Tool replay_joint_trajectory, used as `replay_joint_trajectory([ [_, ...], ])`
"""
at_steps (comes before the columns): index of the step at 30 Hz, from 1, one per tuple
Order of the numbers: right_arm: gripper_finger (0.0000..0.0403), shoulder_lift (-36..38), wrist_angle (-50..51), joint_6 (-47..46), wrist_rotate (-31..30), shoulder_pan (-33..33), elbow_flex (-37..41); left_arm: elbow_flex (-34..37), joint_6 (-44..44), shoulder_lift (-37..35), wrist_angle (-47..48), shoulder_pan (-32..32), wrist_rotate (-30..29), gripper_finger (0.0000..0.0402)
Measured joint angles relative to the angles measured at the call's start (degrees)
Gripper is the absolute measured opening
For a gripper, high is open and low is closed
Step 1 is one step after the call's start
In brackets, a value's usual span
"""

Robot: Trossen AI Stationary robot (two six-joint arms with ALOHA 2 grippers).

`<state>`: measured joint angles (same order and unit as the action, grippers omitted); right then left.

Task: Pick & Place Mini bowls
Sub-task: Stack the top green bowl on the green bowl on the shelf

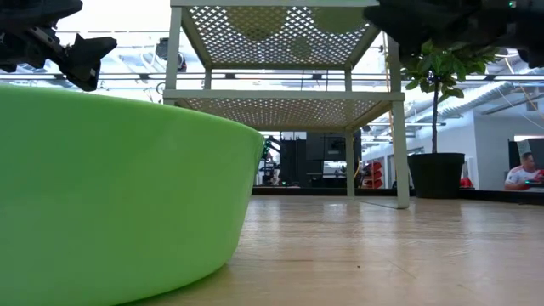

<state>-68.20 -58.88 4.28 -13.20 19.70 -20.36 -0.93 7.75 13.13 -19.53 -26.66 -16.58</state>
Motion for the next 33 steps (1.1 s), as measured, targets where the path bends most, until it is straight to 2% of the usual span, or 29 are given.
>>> replay_joint_trajectory([
  [6, 0.0128, 0.00, -0.57, 1.17, -0.12, 1.75, 0.00, 0.00, 0.01, 0.00, 0.00, 0.00, 0.00, 0.0273],
  [14, 0.0128, 0.00, -1.32, 2.40, -0.14, 0.52, 0.00, 0.02, 0.00, -0.01, -0.31, -0.01, 0.00, 0.0273],
  [17, 0.0128, 0.00, -1.30, 1.96, -0.19, -0.22, 0.00, 0.02, -0.28, 0.00, -1.98, -0.01, 0.00, 0.0273],
  [22, 0.0128, 0.00, -0.92, 0.74, -0.16, -0.96, 0.00, 0.02, -7.47, 0.00, -7.61, 0.00, 0.02, 0.0274],
  [27, 0.0128, 0.00, -0.83, -0.91, -0.16, -0.87, 0.00, 0.02, -5.24, -0.02, -12.34, 0.01, 0.02, 0.0273],
  [33, 0.0128, 0.00, 1.16, -3.47, -0.14, -0.87, 0.00, 0.02, -5.60, -0.01, -10.73, 0.01, -2.35, 0.0274],
])
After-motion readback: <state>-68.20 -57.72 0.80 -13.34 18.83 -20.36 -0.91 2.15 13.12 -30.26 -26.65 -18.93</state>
